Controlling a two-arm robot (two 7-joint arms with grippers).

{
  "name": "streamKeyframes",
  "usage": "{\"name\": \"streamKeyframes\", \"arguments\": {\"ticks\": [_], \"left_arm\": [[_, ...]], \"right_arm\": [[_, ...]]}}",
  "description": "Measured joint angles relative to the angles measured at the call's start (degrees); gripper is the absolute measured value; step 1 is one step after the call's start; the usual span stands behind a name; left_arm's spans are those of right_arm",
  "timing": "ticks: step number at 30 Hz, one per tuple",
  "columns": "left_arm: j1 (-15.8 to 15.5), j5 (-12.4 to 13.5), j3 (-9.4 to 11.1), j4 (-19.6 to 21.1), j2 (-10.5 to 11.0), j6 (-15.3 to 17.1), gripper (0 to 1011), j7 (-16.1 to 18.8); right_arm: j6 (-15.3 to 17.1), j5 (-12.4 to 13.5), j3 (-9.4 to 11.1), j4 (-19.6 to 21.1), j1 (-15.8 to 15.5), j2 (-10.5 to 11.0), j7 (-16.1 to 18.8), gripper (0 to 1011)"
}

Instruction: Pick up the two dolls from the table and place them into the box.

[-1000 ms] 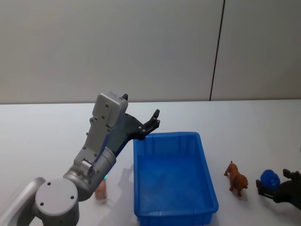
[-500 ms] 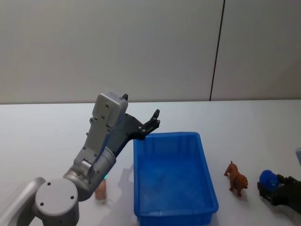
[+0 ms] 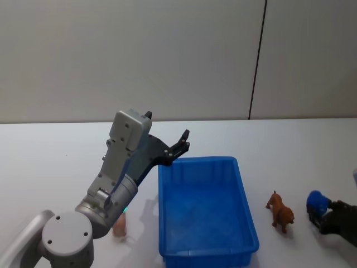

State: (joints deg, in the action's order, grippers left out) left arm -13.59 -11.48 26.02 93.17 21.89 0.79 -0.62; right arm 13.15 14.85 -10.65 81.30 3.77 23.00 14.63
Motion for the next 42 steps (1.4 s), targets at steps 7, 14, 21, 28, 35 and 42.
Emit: {"name": "streamKeyframes", "arguments": {"ticks": [7,14,21,28,35,42], "left_arm": [[0.0,0.0,0.0,0.0,0.0,0.0,1001,0.0],[0.0,0.0,0.0,0.0,0.0,0.0,1000,0.0],[0.0,0.0,0.0,0.0,0.0,0.0,1001,0.0],[0.0,0.0,0.0,0.0,0.0,0.0,1000,0.0],[0.0,0.0,0.0,0.0,0.0,0.0,1000,0.0],[0.0,0.0,0.0,0.0,0.0,0.0,1000,0.0]], "right_arm": [[-3.0,-0.4,0.0,1.7,0.2,0.0,0.8,420],[-5.4,-1.0,-0.3,4.4,1.0,-0.3,3.5,371],[-6.2,-1.4,-1.0,6.4,2.2,-0.9,6.9,327],[-6.0,-1.9,-2.1,7.7,3.7,-1.9,11.0,286],[-4.6,-3.1,-3.9,8.1,5.4,-3.6,15.5,244],[-2.6,-4.9,-6.1,7.1,7.2,-5.7,19.6,383]]}}
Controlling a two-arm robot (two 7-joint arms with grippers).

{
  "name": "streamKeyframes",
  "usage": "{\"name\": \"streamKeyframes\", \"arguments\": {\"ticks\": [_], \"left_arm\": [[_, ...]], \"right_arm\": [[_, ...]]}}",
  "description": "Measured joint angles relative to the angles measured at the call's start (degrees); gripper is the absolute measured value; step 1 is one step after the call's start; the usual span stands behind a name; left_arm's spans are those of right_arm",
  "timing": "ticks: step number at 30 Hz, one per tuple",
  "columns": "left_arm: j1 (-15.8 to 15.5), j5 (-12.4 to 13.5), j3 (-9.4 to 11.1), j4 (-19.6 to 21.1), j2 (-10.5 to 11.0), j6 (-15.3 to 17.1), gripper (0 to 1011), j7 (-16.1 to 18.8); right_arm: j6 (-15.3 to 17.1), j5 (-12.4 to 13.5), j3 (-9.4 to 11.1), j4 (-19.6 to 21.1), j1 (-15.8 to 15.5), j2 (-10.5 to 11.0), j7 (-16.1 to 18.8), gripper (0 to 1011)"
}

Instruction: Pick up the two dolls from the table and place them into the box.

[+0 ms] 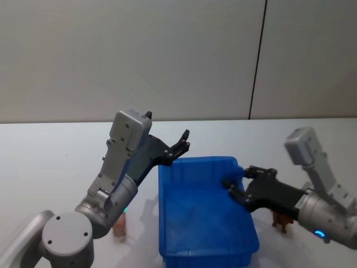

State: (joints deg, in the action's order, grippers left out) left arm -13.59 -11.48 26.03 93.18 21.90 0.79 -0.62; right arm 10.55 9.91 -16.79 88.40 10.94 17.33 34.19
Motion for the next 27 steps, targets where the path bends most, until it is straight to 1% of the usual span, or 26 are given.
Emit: {"name": "streamKeyframes", "arguments": {"ticks": [4,6,7,8,9,10,11,12,14,16,17,22,27], "left_arm": [[0.0,0.0,0.0,0.0,0.0,0.0,1000,0.0],[0.0,0.0,0.0,0.0,0.0,0.0,1000,0.0],[0.0,0.0,0.0,0.0,0.0,0.0,1001,0.0],[0.0,0.0,0.0,0.0,0.0,0.0,1001,0.0],[0.0,0.0,0.0,0.0,0.0,0.0,1000,0.0],[0.0,0.0,0.0,0.0,0.0,0.0,1000,0.0],[0.0,0.0,0.0,0.0,0.0,0.0,1000,0.0],[0.0,0.0,0.0,0.0,0.0,0.0,1000,0.0],[0.0,0.0,0.0,0.0,0.0,0.0,1000,0.0],[0.0,0.0,0.0,0.0,0.0,0.0,1000,0.0],[0.0,0.0,0.0,0.0,0.0,0.0,1001,0.0],[0.0,0.0,0.0,0.0,0.0,0.0,1000,0.0],[0.0,0.0,0.0,0.0,0.0,0.0,1000,0.0]], "right_arm": [[1.0,-1.0,-1.2,-0.7,0.8,-1.1,1.5,535],[1.3,-1.3,-1.5,-0.9,1.0,-1.3,1.8,576],[1.4,-1.3,-1.6,-1.0,1.1,-1.4,1.9,636],[1.7,-1.5,-1.9,-1.1,1.3,-1.6,2.2,656],[1.8,-1.6,-2.0,-1.2,1.3,-1.7,2.2,698],[1.9,-1.6,-2.0,-1.3,1.4,-1.8,2.3,698],[2.1,-1.7,-2.2,-1.4,1.5,-1.9,2.3,735],[2.2,-1.7,-2.2,-1.4,1.6,-1.9,2.3,735],[2.3,-1.7,-2.3,-1.5,1.7,-2.0,2.3,846],[2.5,-1.6,-2.3,-1.6,1.8,-2.0,2.2,881],[2.6,-1.5,-2.2,-1.6,1.8,-1.9,1.9,929],[2.6,-0.7,-1.8,-1.4,1.6,-1.4,0.6,1001],[2.6,1.0,-0.8,-0.6,0.7,-0.3,-1.7,1001]]}}
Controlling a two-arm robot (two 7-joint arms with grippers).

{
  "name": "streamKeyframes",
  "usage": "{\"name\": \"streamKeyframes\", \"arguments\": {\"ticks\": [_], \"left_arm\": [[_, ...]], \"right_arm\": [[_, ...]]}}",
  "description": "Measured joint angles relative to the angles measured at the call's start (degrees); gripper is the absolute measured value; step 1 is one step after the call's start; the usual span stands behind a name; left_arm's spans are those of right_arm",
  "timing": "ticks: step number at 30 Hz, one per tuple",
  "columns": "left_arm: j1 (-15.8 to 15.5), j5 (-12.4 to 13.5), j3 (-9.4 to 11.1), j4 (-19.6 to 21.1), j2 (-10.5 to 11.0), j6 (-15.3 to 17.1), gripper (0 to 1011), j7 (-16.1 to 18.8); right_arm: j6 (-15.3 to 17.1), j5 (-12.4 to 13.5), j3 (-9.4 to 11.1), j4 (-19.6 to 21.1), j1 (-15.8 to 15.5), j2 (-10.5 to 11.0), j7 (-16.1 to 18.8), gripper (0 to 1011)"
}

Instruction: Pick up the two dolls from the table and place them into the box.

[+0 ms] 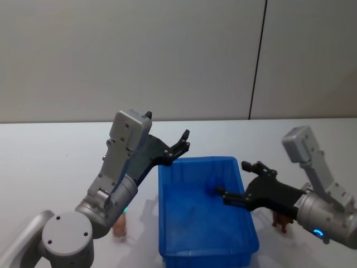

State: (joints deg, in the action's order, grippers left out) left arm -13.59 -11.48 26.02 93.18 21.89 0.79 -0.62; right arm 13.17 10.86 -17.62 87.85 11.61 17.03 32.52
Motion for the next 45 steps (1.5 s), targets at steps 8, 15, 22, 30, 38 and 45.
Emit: {"name": "streamKeyframes", "arguments": {"ticks": [8,15,22,30,38,45], "left_arm": [[0.0,0.0,0.0,0.0,0.0,0.0,1000,0.0],[0.0,0.0,0.0,0.0,0.0,0.0,1001,0.0],[0.0,0.0,0.0,0.0,0.0,0.0,1000,0.0],[0.0,0.0,0.0,0.0,0.0,0.0,1000,0.0],[0.0,0.0,0.0,0.0,0.0,0.0,1000,0.0],[0.0,0.0,0.0,0.0,0.0,0.0,1001,0.0]], "right_arm": [[0.1,2.6,1.7,2.2,-2.6,2.4,-3.6,1001],[1.3,4.7,3.1,4.7,-5.7,5.1,-6.6,1001],[3.4,6.3,4.2,6.7,-8.7,7.5,-8.9,1001],[5.8,7.2,4.6,7.1,-10.5,8.8,-10.1,1001],[7.2,7.2,4.5,5.8,-11.0,9.0,-10.8,1001],[7.7,6.8,4.2,4.3,-10.7,8.6,-11.0,902]]}}
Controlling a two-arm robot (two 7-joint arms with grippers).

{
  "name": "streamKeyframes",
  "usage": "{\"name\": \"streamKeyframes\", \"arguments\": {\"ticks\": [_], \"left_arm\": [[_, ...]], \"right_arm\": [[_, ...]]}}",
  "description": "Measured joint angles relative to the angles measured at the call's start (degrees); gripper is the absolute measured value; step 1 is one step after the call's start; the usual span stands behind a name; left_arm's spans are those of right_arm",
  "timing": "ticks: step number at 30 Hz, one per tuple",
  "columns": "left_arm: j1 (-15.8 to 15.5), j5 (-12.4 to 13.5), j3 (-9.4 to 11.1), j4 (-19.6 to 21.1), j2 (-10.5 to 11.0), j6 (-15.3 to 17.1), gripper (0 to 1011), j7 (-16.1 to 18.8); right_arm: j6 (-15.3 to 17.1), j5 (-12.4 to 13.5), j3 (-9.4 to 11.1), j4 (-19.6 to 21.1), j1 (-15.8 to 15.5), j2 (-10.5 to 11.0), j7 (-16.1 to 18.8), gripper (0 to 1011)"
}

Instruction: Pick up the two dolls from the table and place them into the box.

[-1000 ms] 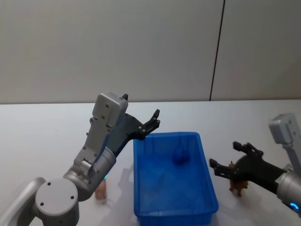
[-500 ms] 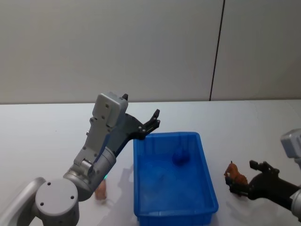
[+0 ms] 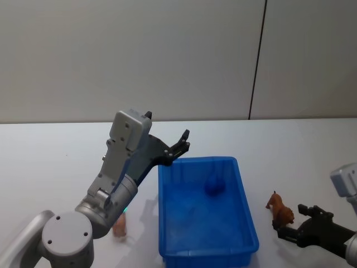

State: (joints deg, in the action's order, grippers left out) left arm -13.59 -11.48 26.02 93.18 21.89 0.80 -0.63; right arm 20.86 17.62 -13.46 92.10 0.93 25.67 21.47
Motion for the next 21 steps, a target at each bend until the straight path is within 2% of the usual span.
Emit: {"name": "streamKeyframes", "arguments": {"ticks": [7,13,15,21], "left_arm": [[0.0,0.0,0.0,0.0,0.0,0.0,1000,0.0],[0.0,0.0,0.0,0.0,0.0,0.0,1001,0.0],[0.0,0.0,0.0,0.0,0.0,0.0,1001,0.0],[0.0,0.0,0.0,0.0,0.0,0.0,1000,0.0]], "right_arm": [[0.1,-0.2,-0.2,-1.1,0.6,-0.4,-0.2,729],[-0.2,-0.2,-0.2,-1.8,1.0,-0.7,-0.5,545],[-0.4,-0.1,-0.2,-1.9,1.1,-0.7,-0.6,450],[-1.2,0.1,-0.2,-1.7,1.4,-0.8,-0.7,380]]}}
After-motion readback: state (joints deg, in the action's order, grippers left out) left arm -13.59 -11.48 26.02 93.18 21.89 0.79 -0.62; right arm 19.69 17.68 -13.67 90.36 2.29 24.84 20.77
